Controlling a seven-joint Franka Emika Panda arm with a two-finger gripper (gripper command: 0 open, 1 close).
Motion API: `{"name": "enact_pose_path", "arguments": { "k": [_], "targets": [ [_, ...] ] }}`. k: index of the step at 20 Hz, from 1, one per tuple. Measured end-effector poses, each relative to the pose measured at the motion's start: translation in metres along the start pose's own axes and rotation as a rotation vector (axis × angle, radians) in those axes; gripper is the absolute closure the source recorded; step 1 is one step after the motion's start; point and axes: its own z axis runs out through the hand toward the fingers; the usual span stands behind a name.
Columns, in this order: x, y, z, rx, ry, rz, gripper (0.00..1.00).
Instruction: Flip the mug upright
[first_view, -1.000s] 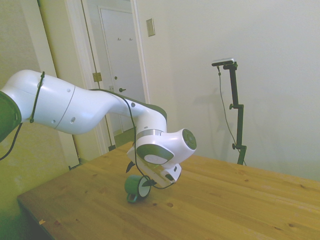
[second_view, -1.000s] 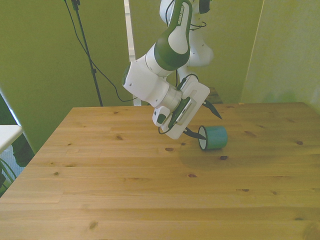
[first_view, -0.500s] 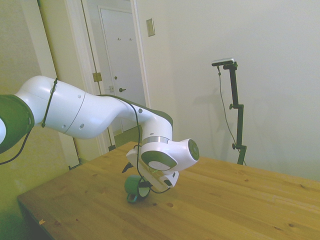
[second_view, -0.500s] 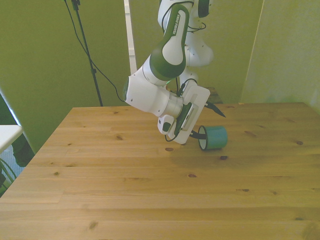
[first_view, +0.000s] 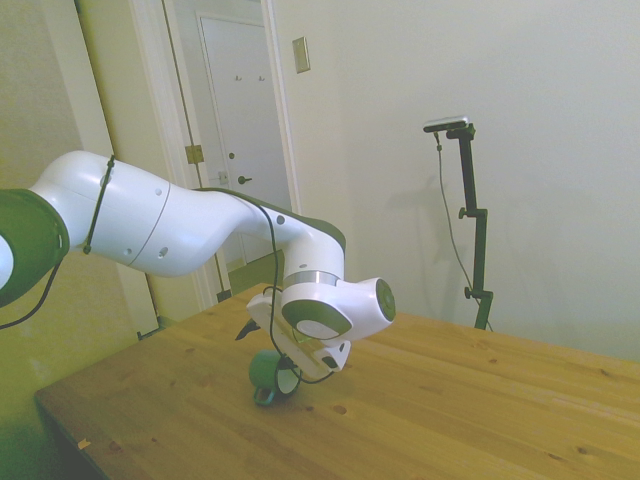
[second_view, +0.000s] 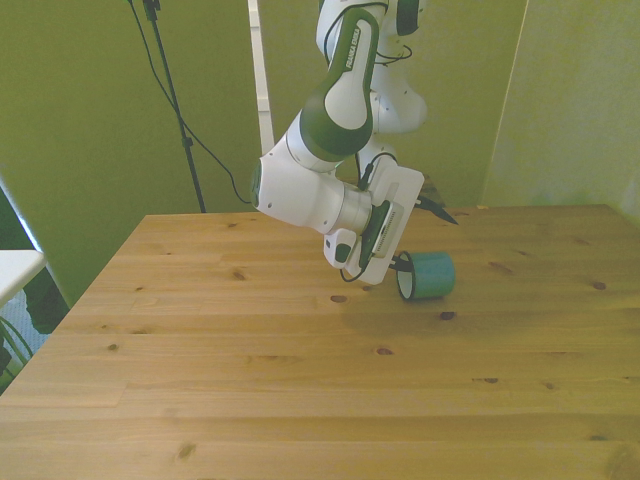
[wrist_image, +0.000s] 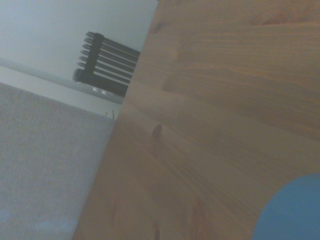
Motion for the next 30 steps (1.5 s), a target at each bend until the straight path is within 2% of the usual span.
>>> {"name": "enact_pose_path", "arguments": {
  "k": [1,30],
  "targets": [
    [-0.001,-0.001,-0.001,0.0,0.0,-0.002,1.0],
    [-0.006,0.012,-0.014,0.02,-0.005,0.001,1.0]
  ]
}}
